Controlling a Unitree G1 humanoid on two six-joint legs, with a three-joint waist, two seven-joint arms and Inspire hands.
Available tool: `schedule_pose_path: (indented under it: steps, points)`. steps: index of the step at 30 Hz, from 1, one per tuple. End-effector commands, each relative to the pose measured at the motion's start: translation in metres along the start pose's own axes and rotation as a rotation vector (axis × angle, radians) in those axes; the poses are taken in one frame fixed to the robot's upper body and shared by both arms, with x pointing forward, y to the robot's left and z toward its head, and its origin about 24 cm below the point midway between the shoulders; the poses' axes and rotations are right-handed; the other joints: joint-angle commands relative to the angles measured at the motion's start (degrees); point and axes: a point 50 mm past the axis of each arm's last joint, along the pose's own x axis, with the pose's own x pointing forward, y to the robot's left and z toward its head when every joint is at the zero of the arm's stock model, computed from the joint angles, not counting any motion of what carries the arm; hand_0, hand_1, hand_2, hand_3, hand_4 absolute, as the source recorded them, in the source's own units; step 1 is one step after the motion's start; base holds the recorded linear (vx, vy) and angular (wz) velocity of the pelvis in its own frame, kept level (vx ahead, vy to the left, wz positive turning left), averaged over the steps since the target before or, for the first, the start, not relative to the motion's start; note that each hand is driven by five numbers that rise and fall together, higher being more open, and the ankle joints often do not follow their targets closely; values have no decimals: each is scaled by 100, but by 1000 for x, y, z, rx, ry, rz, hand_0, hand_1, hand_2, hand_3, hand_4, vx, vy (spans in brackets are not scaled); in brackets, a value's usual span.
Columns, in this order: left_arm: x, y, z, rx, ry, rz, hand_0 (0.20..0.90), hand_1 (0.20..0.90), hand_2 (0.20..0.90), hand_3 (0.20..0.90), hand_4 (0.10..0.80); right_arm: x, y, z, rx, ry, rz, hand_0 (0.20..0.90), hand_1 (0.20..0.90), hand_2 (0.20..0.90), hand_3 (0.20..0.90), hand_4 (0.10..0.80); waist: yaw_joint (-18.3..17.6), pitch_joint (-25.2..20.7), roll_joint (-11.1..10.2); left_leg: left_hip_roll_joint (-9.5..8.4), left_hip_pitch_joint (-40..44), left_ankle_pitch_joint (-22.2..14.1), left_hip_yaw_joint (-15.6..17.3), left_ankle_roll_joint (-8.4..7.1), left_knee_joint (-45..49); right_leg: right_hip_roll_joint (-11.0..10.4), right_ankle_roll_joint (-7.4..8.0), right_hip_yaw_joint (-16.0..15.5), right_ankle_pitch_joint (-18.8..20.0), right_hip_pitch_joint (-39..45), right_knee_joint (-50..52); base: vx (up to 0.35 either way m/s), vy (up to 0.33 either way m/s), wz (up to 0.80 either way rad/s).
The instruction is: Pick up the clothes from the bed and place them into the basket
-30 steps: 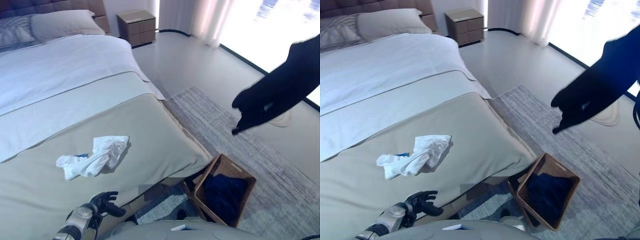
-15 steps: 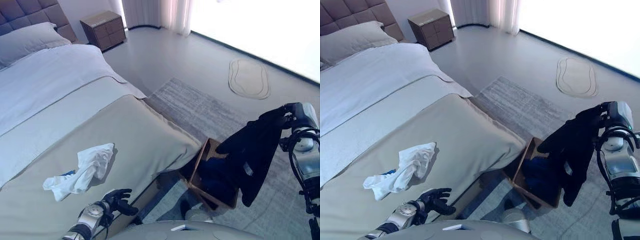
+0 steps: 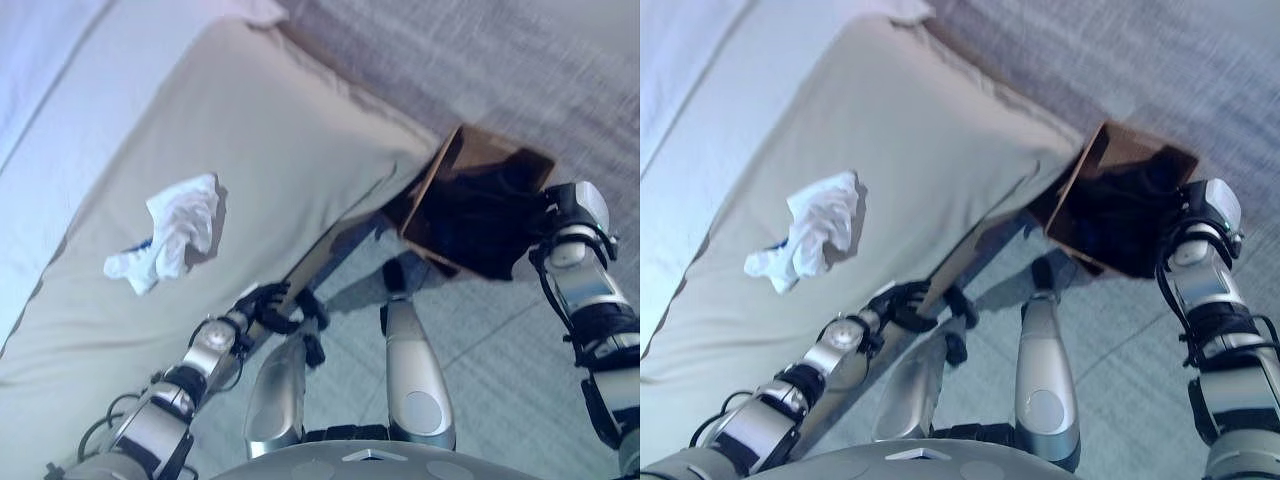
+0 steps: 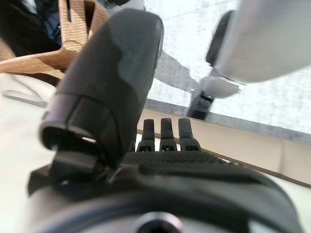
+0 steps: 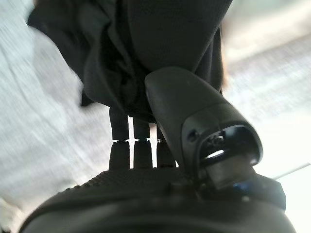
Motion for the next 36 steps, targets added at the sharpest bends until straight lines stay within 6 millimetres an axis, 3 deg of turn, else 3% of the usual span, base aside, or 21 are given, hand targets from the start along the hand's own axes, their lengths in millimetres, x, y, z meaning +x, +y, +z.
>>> schedule_pose_path:
  steps: [1, 4, 9, 12, 19, 22, 27, 31, 36]
  points:
    - [-7, 4, 2, -16, -66, 7, 900, 900, 900, 900, 800, 10, -40, 29, 52, -51, -205, 900, 900, 900, 900, 800, 78, -48, 101, -257, -544, -1012, -643, 182, 1380, 0, -433, -936, -514, 175, 190, -32, -31, 4]
    - [-8, 4, 8, -22, -103, 4, 900, 900, 900, 900, 800, 14, -45, 34, 62, -22, -235, 900, 900, 900, 900, 800, 177, -48, 243, -365, -938, -1025, -686, 222, 1576, -28, -477, -905, -647, -242, 568, -23, 1, 12]
    - [-10, 11, 6, -35, -86, 28, 900, 900, 900, 900, 800, 14, -40, 20, 49, 28, -228, 900, 900, 900, 900, 800, 224, -48, 259, -417, -1217, -1111, -732, 297, 1863, -56, -536, -886, -792, -525, 966, 10, -3, 25]
    - [-15, 15, -5, -55, -53, 52, 900, 900, 900, 900, 800, 10, -39, 13, 130, 16, -276, 900, 900, 900, 900, 800, 232, -48, 210, -417, -1263, -1165, -801, 321, 1996, -22, -581, -875, -860, -528, 1104, 57, 20, 25]
    - [-21, -1, -27, -151, -18, 84, 900, 900, 900, 900, 800, -12, -58, 26, 424, -196, -509, 900, 900, 900, 900, 800, 119, -48, 136, -423, -599, -1021, -828, 243, 1420, 111, -551, -817, -773, 113, 597, 98, 163, 7]
    - [-26, 0, -39, -221, 8, 131, 900, 900, 900, 900, 800, -40, -70, 39, 560, -371, -626, 900, 900, 900, 900, 800, 27, -80, -50, -418, -7, -751, -766, 237, 747, 120, -461, -887, -370, 695, -140, 78, 206, -2]
    - [-39, 6, -63, -412, 70, 228, 900, 900, 900, 900, 800, -81, -81, 58, 565, -617, -697, 900, 900, 900, 900, 800, 84, -624, -395, -467, 762, -614, -785, 188, -105, 78, -202, -997, 4, 1571, -1170, 170, 171, -4]
    - [-54, 8, -86, -689, 93, 317, 900, 900, 900, 900, 800, -92, -85, 60, 526, -707, -648, 900, 900, 900, 900, 800, 353, -1163, -707, -526, 1277, -624, -884, 224, -484, 37, -54, -1197, 126, 2291, -1695, 206, 87, 25]
    - [-74, -5, -113, -1045, 40, 379, 900, 900, 900, 900, 800, -89, -79, 57, 427, -725, -537, 900, 900, 900, 900, 800, 767, -1704, -924, -594, 1650, -746, -1065, 329, -534, -48, 6, -1509, 125, 2887, -1911, 250, 109, 36]
